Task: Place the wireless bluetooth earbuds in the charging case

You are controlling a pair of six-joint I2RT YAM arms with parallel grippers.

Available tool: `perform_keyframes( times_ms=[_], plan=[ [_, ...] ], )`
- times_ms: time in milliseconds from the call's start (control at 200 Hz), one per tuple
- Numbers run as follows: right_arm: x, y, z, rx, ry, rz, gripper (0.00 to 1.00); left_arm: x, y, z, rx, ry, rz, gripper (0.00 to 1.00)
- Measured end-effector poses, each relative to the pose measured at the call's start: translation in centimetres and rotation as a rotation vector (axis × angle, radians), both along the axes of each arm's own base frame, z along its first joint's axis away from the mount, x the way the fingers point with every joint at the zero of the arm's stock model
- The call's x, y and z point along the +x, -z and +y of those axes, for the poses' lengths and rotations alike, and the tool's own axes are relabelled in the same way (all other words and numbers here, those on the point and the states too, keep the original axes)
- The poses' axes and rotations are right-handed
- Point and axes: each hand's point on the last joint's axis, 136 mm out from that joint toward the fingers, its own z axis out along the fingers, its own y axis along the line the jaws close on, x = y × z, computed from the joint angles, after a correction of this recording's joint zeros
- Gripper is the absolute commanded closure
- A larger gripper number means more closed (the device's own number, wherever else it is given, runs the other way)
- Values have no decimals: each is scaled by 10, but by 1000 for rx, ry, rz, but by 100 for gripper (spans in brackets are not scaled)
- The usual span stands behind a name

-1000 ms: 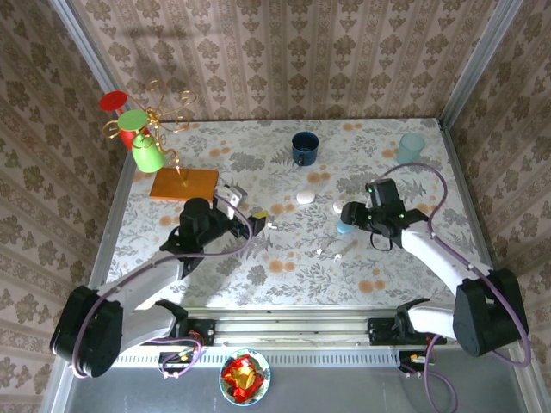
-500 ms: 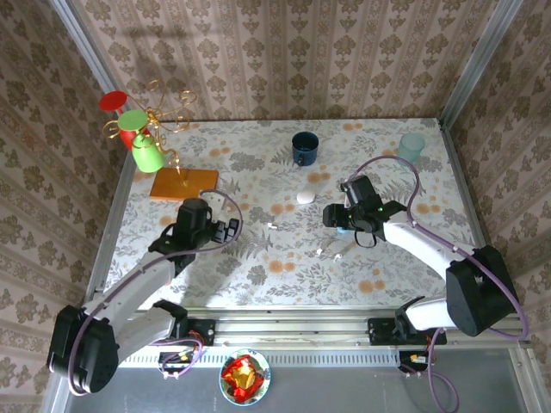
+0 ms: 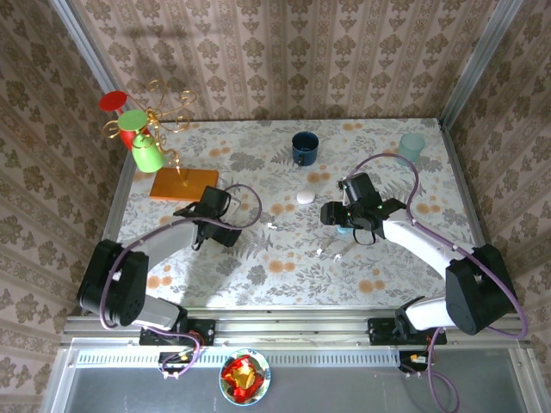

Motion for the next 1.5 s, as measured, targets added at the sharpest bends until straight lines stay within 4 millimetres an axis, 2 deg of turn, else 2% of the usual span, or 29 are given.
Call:
perform_keyframes(
  times_ms=[175,335,440,715,790,855,935,995,1280,1390,1500],
  plan=[
    [-1,0,2,5,-3,1,35,7,6,16,24,-24,24,16],
    [-2,0,5,12,-10,4,35,13,10,22,18,-17,43,22],
    [-3,-2,6,17,-15,2,36,18,12,21,11,2,57,30],
    [-3,-4,7,21,-17,-3,35,22,23,12,-10,67,125,32],
    [-3,-4,7,22,-17,-5,35,24,24,10,-12,75,144,40],
    [-3,-5,6,22,-17,-5,36,23,25,8,-14,88,158,43],
    [-3,-6,6,23,-17,-9,35,21,26,6,-22,98,166,56],
    [-3,-8,6,23,-15,-15,35,21,25,4,-24,109,167,59],
    [-2,-23,2,25,-5,-65,36,20,22,-4,14,144,129,60],
    [-3,-29,4,42,-12,-75,36,11,18,-13,15,179,102,59],
    [-3,-32,4,52,-18,-80,36,1,3,-27,-3,231,38,59]
  ],
)
